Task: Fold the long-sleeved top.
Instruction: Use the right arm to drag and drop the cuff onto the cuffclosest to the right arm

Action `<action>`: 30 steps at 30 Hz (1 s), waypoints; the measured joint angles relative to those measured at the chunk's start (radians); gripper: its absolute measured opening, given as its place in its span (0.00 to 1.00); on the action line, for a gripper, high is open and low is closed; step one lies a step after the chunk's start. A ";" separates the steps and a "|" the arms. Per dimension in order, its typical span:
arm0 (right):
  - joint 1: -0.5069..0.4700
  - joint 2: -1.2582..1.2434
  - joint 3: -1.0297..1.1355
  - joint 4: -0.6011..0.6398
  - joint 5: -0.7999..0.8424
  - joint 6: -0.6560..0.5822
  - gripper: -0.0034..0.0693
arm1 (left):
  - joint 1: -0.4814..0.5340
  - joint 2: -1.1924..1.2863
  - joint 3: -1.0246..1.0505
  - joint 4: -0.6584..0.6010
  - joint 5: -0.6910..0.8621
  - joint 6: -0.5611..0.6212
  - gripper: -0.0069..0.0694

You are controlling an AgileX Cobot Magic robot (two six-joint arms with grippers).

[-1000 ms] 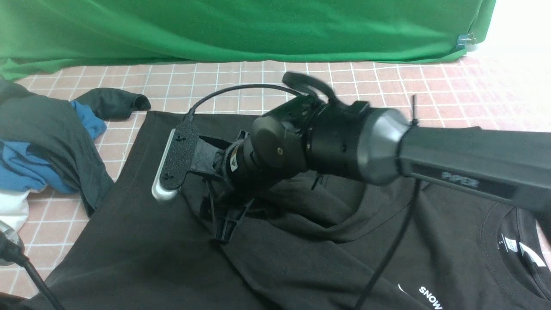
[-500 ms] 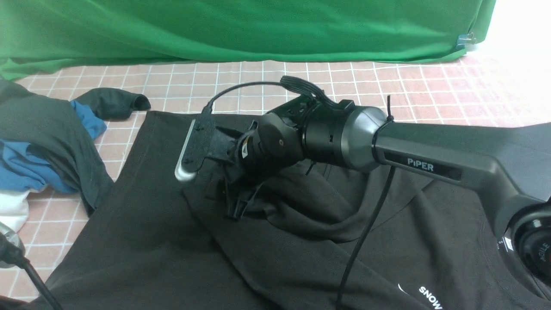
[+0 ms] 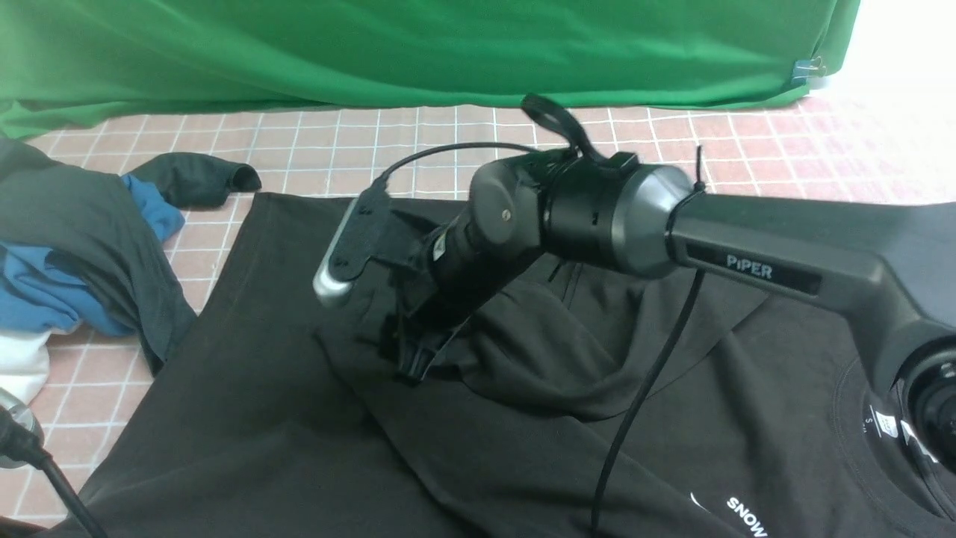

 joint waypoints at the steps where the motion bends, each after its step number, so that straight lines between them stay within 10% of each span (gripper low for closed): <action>1: 0.006 0.000 0.000 0.003 -0.024 -0.010 0.65 | 0.000 0.000 0.000 0.000 0.000 0.000 0.16; 12: -0.004 0.058 -0.001 0.015 -0.117 -0.035 0.51 | 0.000 0.000 0.000 0.000 0.000 0.000 0.16; 21: 0.002 0.058 -0.010 0.018 -0.091 0.008 0.67 | 0.000 0.000 0.000 0.000 0.000 0.000 0.16; 30: 0.012 0.075 -0.011 0.016 -0.140 0.011 0.58 | 0.000 0.000 0.000 0.000 0.000 0.000 0.16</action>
